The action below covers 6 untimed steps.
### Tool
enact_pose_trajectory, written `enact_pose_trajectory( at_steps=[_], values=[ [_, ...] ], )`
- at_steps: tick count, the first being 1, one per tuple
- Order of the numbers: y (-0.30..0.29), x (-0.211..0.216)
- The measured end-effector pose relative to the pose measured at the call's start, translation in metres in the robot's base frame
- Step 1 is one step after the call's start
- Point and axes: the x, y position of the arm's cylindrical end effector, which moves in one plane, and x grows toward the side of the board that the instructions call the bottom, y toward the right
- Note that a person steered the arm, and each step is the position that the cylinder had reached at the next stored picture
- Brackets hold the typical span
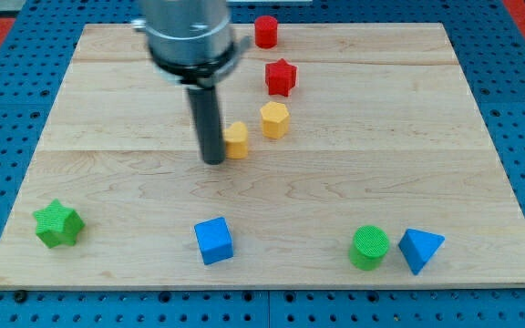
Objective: Push the red star top left yellow hexagon
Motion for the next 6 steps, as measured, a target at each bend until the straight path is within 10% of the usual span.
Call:
enact_pose_trajectory(
  at_steps=[3,4,6],
  values=[
    [0.077,0.016],
    [0.177,-0.058],
    [0.134,-0.173]
  ],
)
